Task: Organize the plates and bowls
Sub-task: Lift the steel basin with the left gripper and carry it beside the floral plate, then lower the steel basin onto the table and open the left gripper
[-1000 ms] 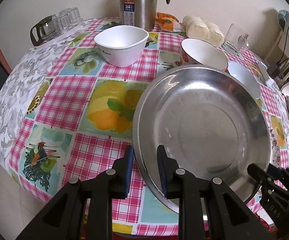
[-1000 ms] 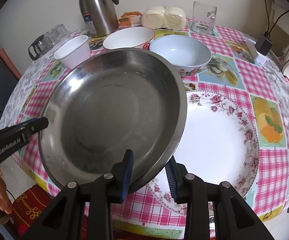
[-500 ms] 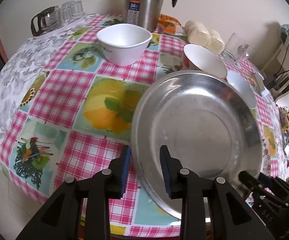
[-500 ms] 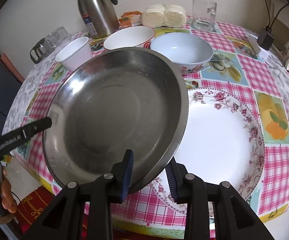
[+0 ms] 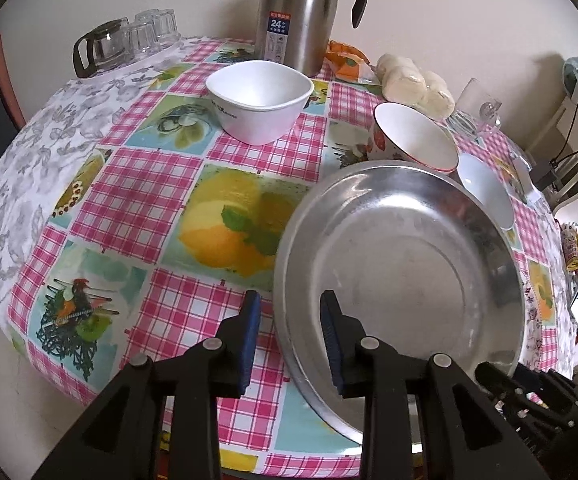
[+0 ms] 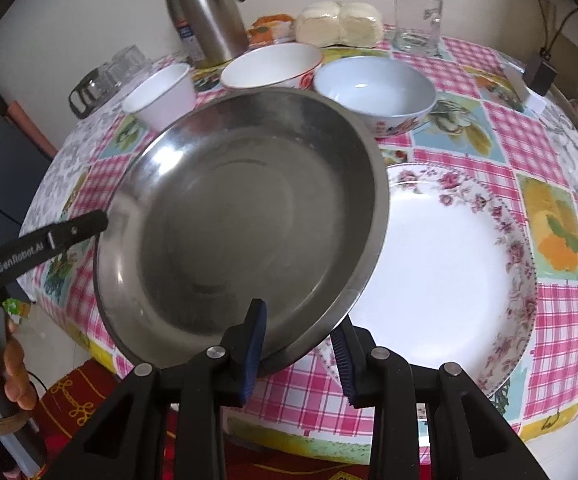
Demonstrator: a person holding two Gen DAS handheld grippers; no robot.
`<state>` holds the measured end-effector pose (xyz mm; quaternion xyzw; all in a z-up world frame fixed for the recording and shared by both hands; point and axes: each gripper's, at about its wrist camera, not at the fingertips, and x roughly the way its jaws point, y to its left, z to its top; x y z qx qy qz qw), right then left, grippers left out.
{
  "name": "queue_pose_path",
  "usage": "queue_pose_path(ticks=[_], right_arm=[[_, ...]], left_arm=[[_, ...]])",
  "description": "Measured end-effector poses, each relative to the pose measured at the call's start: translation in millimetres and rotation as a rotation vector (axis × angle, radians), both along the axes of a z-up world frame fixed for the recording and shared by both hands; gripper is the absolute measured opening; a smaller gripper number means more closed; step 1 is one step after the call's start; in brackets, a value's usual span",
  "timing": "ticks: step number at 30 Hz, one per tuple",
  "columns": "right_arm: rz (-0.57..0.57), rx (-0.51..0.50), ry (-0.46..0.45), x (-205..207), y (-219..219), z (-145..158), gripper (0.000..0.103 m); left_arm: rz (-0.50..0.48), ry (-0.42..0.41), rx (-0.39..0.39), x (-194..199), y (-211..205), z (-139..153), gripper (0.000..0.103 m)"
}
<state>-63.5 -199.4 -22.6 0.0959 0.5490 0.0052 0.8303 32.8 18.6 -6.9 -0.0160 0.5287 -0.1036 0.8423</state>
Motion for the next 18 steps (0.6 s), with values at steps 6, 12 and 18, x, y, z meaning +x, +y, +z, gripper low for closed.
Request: queue_pose_path(ticks=[6, 12, 18], right_arm=[[-0.060, -0.007, -0.031, 2, -14, 5, 0.044], [-0.126, -0.004, -0.083, 3, -28, 14, 0.073], [-0.138, -0.034, -0.099, 3, -33, 15, 0.082]], left_arm=[[-0.017, -0.016, 0.027, -1, -4, 1, 0.057], [-0.029, -0.025, 0.063, -2, -10, 2, 0.075], [-0.046, -0.063, 0.105, -4, -15, 5, 0.089]])
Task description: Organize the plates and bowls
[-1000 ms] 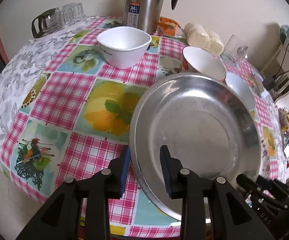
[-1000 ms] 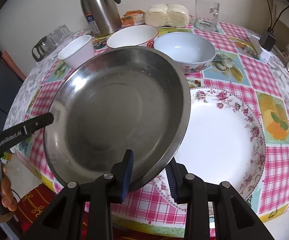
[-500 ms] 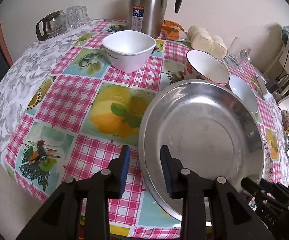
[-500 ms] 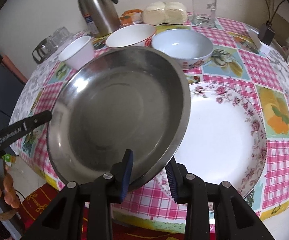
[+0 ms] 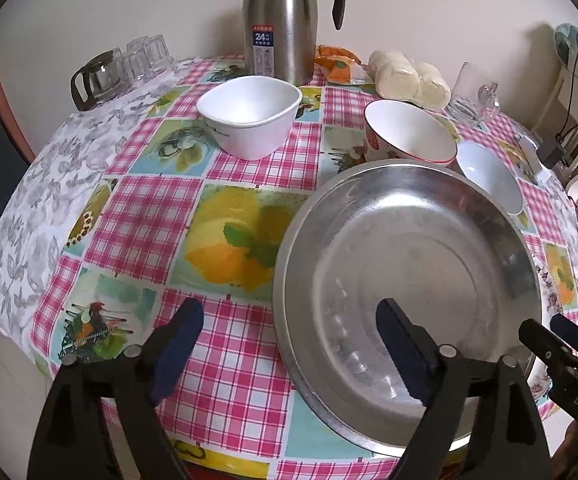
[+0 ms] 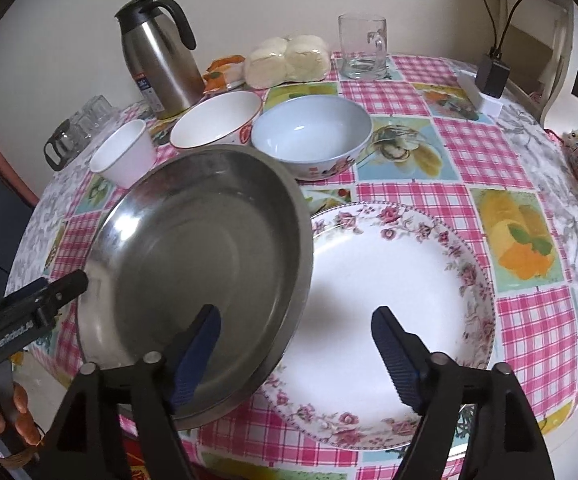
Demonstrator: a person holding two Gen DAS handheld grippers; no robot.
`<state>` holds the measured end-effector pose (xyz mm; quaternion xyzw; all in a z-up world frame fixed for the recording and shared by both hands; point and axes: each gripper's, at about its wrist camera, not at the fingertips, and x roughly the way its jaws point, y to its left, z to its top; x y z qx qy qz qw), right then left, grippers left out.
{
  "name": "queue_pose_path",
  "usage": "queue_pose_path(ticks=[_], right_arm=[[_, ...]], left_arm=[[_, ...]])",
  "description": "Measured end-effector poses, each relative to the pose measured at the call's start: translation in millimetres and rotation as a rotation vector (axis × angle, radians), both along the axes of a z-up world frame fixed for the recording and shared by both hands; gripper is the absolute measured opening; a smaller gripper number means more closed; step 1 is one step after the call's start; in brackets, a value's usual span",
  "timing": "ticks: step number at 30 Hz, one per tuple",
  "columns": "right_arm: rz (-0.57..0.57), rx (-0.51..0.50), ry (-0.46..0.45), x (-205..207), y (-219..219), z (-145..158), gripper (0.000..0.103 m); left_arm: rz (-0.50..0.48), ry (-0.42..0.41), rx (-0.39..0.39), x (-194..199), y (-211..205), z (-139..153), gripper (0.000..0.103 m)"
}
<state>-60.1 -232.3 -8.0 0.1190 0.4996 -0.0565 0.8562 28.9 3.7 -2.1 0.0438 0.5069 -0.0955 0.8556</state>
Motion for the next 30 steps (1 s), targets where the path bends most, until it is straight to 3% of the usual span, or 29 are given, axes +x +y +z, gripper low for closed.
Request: queue_pose_path(ticks=[10, 16, 21, 30], right_arm=[[-0.015, -0.014, -0.036, -1, -8, 5, 0.101], [-0.071, -0.035, -0.081, -7, -28, 14, 0.103], [-0.175, 0.009, -0.087, -14, -63, 14, 0.103], [-0.332, 0.061, -0.039, -33, -122, -3, 0.103]], left_arm=[[-0.001, -0.063, -0.036, -3, -3, 10, 0.101], [-0.037, -0.098, -0.113, -8, -13, 18, 0.103], [-0.100, -0.100, -0.189, -15, -28, 24, 0.103], [-0.205, -0.069, -0.200, -35, -69, 26, 0.103]])
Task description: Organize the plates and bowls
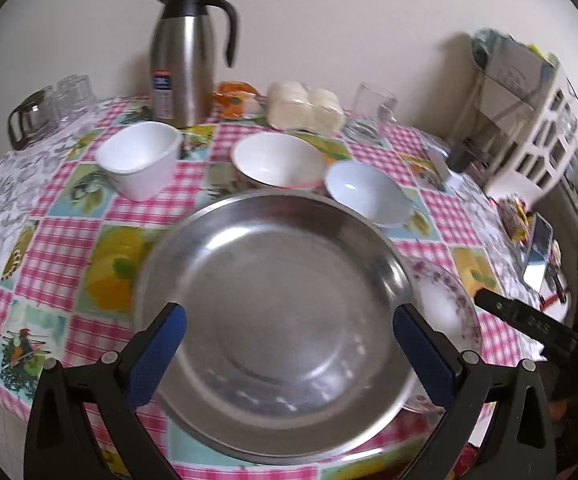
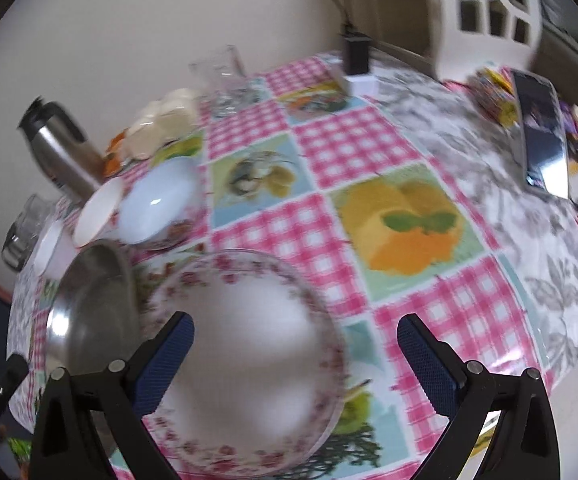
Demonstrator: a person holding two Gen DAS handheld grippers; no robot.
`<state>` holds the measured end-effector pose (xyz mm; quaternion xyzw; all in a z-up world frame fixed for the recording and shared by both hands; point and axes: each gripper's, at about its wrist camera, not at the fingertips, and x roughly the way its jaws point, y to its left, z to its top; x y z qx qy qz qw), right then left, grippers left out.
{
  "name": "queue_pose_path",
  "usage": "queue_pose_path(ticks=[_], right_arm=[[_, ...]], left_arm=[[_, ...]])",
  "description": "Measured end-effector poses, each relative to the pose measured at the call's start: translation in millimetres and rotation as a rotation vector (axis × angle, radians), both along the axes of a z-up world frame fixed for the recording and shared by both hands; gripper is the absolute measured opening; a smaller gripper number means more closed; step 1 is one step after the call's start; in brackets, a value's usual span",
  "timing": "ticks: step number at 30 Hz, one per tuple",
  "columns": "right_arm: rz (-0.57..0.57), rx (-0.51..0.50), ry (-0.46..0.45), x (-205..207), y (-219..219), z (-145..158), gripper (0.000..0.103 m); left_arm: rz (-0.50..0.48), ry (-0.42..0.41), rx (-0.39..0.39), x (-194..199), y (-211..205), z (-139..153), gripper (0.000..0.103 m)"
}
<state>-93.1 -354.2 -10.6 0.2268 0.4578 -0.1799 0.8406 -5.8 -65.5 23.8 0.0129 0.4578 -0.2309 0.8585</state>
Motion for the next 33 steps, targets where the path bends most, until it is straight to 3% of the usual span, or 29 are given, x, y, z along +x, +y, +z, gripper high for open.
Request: queue_pose_path(ticks=[2, 7, 14, 18, 23, 33], right_arm=[[-0.024, 0.010, 0.023, -4, -11, -7, 0.100], [-0.065, 0.090, 0.072, -12, -32, -27, 0.080], [-0.055, 0.174, 0.081, -9, -32, -42, 0.032], [-0.065, 0.190, 0.063, -8, -36, -43, 0.018], [-0.101, 0.131, 0.056, -11, -43, -37, 0.013], [-0.277, 0.165, 0.017, -34, -85, -38, 0.014]], left_arm=[[-0.023, 0.011, 0.006, -3, -8, -2, 0.103], [-0.075, 0.009, 0.004, -15, -23, -1, 0.103], [-0.118, 0.023, 0.007, -18, -36, -2, 0.102], [-0.116, 0.058, -0.019, -14, -38, -1, 0.102], [-0.140, 0.086, -0.028, -13, -49, 2, 0.102], [-0.267, 0.141, -0.014, -17, -119, 12, 0.100]])
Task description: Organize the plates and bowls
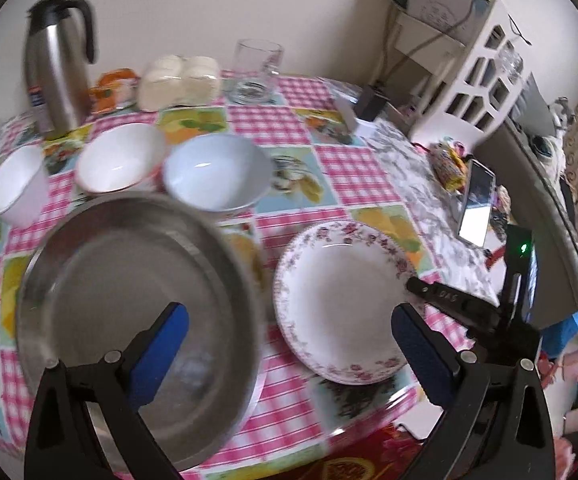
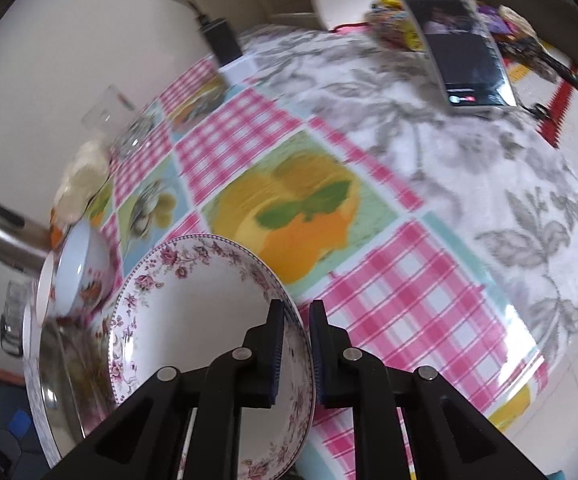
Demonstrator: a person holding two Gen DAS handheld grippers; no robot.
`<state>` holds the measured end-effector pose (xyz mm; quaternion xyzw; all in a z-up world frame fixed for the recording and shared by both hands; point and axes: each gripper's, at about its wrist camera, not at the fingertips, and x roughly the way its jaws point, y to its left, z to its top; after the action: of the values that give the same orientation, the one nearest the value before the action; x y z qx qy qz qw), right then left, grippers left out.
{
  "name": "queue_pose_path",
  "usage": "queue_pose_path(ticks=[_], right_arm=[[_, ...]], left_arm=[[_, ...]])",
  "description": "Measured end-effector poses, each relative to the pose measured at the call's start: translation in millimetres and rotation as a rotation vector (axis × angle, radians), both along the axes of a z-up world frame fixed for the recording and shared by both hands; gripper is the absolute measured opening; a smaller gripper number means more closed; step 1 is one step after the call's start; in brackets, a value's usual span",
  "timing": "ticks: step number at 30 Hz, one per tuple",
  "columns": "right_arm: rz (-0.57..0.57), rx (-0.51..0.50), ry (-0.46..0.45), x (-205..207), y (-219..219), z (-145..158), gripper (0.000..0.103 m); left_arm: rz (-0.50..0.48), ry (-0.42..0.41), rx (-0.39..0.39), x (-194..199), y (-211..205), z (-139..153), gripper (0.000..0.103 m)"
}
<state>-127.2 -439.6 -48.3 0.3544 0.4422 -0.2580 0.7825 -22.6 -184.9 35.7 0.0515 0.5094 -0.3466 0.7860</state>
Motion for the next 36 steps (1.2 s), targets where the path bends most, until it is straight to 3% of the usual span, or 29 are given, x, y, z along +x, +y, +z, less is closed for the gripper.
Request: queue_pose_path(ticks=[3, 9, 14, 25, 36], right_arm=[[-0.024, 0.008, -0.010, -4, -7, 0, 0.014], [-0.050, 0.010, -0.014, -8, -16, 1, 0.014], [-0.052, 0.011, -0.011, -6, -17, 0, 0.015], [-0.051, 0.002, -0.008, -5, -20, 0, 0.015], [-0.068, 0.018, -0.014, -9, -29, -4, 0.020]], left_arm=[[-0.024, 0.040, 0.028, 6, -24, -8, 0.087], [-0.053, 0.083, 0.100, 15, -52, -31, 0.076], [-0.063, 0.083, 0.141, 19, -67, -44, 0.073], [-0.086, 0.074, 0.224, 15, -90, -74, 0.049], [-0.101, 0.022, 0.268, 12, -106, -84, 0.041]])
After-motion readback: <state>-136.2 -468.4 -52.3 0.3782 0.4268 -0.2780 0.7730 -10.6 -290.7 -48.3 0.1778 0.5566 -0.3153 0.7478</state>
